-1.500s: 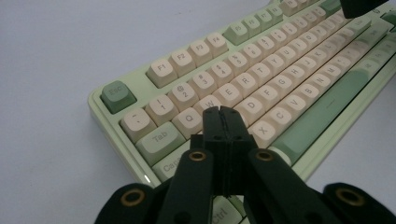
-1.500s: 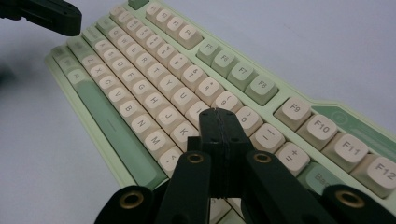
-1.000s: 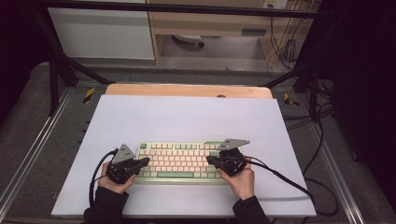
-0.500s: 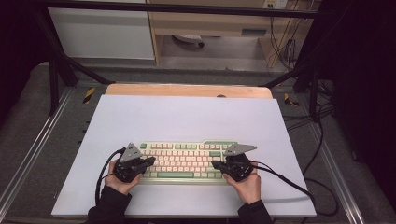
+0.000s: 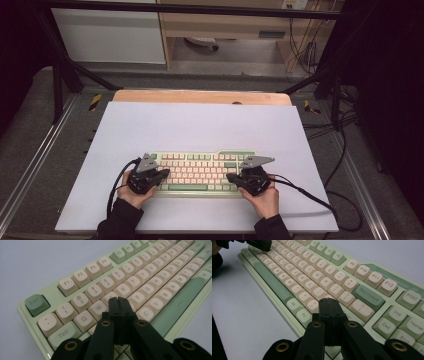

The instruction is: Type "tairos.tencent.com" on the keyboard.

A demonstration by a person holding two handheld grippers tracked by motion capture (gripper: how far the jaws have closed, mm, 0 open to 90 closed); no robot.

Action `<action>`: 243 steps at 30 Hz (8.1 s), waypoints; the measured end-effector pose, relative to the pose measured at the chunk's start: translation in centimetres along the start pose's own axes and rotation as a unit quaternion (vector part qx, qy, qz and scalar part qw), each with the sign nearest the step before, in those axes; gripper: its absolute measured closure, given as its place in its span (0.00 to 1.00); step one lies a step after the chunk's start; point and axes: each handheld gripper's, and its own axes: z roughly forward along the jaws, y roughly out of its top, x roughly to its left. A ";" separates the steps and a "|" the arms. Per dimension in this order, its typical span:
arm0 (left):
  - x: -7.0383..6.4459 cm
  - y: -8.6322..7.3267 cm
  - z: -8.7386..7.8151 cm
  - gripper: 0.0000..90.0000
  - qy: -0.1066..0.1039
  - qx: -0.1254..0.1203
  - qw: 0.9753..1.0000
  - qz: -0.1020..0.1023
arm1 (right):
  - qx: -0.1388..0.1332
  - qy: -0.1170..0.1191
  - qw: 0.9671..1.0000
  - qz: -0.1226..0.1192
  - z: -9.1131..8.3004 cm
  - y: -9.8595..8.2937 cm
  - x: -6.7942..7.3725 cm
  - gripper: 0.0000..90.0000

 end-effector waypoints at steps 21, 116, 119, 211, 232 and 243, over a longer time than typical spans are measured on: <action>0.1 -0.2 0.1 1.00 0.000 0.000 1.000 0.001 | 0.002 0.001 1.000 0.005 0.0 -0.2 -0.1 1.00; 1.1 -1.1 -2.8 1.00 -0.002 -0.022 1.000 -0.013 | 0.025 0.021 0.999 -0.021 3.8 2.3 2.5 1.00; 1.1 -1.1 -2.9 1.00 -0.003 -0.023 1.000 -0.013 | 0.022 0.018 0.999 -0.021 3.4 2.3 2.3 1.00; -2.3 3.0 3.7 1.00 -0.006 -0.001 1.000 0.005 | -0.001 -0.007 1.000 0.012 -0.6 -0.6 -1.0 1.00; -2.5 2.8 2.6 1.00 -0.019 -0.007 1.000 0.011 | -0.005 -0.005 1.000 0.015 -0.9 -0.7 -1.1 1.00; -2.1 2.3 1.2 1.00 -0.023 -0.007 1.000 0.016 | -0.007 -0.002 1.000 0.013 -0.9 -0.8 -1.0 1.00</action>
